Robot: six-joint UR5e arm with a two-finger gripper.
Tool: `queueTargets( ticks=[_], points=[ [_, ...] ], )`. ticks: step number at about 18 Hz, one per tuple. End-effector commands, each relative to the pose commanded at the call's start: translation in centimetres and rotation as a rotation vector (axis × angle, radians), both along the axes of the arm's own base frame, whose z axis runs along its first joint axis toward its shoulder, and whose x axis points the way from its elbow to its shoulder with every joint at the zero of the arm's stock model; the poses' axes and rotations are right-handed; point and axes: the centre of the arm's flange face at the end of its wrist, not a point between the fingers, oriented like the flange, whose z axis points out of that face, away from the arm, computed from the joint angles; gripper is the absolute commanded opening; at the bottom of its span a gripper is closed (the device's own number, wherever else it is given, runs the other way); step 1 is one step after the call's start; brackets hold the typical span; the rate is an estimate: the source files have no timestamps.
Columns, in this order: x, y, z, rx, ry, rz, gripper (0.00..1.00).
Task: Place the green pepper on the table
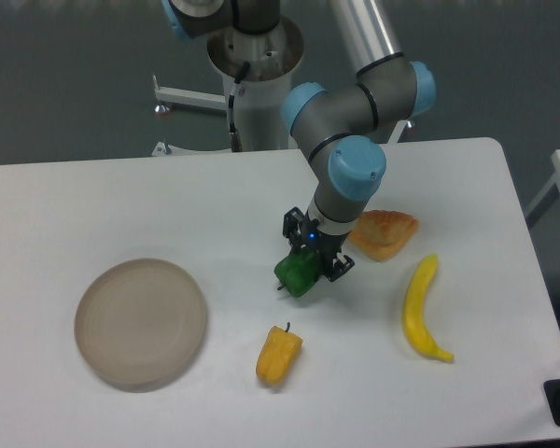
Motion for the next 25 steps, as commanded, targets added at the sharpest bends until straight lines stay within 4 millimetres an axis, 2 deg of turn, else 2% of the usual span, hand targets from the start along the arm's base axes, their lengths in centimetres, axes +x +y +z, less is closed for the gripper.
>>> queueTargets(
  ticks=[2,5,6,8,10,13,15,17,19,21,25],
  points=[
    [-0.1,0.0,-0.1,0.000,-0.002,0.002,0.53],
    [-0.2,0.1,0.0,0.000,0.002,0.002,0.84],
    [-0.3,0.1,0.1,0.001,0.003,0.003,0.90],
    [-0.6,0.1,0.5,0.010,0.009,0.008,0.97],
    [-1.0,0.1,1.3,0.021,0.019,0.017,0.99],
    [-2.8,0.3,4.2,0.056,0.065,0.043,1.00],
    [-3.1,0.5,6.0,0.079,0.087,0.069,1.00],
    [-4.9,0.4,8.1,0.108,0.114,0.093,1.00],
    [-6.0,0.5,9.1,0.115,0.141,0.110,1.00],
    [-8.2,0.1,10.1,0.103,0.200,0.123,1.00],
    [-13.8,0.8,12.7,0.091,0.328,0.153,1.00]
  ],
)
